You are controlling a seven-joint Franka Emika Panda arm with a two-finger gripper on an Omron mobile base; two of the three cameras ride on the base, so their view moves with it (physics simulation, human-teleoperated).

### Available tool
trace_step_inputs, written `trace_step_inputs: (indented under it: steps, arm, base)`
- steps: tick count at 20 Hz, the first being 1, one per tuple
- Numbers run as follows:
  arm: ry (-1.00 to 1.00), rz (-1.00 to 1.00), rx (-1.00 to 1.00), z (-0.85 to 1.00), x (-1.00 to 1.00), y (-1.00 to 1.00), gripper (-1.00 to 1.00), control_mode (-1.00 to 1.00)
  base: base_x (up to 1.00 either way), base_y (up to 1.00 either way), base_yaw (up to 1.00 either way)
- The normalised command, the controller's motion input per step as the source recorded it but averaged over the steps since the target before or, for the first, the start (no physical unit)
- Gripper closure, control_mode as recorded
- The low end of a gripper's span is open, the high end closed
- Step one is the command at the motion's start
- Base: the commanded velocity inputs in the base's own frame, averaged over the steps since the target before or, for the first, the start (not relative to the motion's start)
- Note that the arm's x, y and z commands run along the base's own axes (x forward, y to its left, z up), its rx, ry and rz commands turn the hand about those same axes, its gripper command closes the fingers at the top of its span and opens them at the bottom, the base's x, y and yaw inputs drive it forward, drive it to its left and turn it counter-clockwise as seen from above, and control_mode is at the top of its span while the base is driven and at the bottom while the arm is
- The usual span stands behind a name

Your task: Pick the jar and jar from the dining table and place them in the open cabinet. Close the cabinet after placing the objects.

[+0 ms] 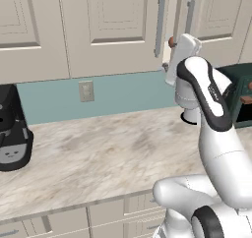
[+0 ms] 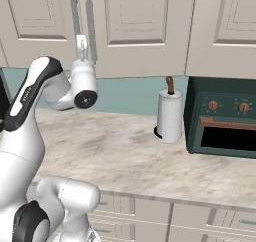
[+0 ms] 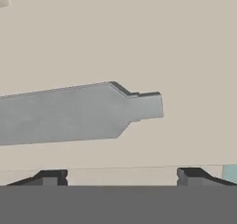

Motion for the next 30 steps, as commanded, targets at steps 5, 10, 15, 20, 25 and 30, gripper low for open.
trace_step_inputs:
  steps: [5,10,15,20,25,30]
  arm:
    - [0.01,-0.18,0.02,-0.01,0.55,0.01,-1.0,-1.0]
    - [0.0,-0.19,0.04,-0.02,0.45,0.0,-1.0,-1.0]
    - [0.0,-0.17,0.03,-0.01,0.38,0.0,-1.0,-1.0]
    - [0.0,-0.17,0.03,0.0,0.35,0.0,-1.0,-1.0]
    - [0.0,-0.07,0.0,-0.02,-0.06,0.0,-1.0,-1.0]
    - [0.0,0.0,0.0,0.0,-0.28,-0.08,-1.0,-1.0]
  base:
    - [0.0,0.0,0.0]
    - [0.0,0.0,0.0]
    - [0.0,0.0,0.0]
    - [0.0,0.0,0.0]
    - [0.0,0.0,0.0]
    - [0.0,0.0,0.0]
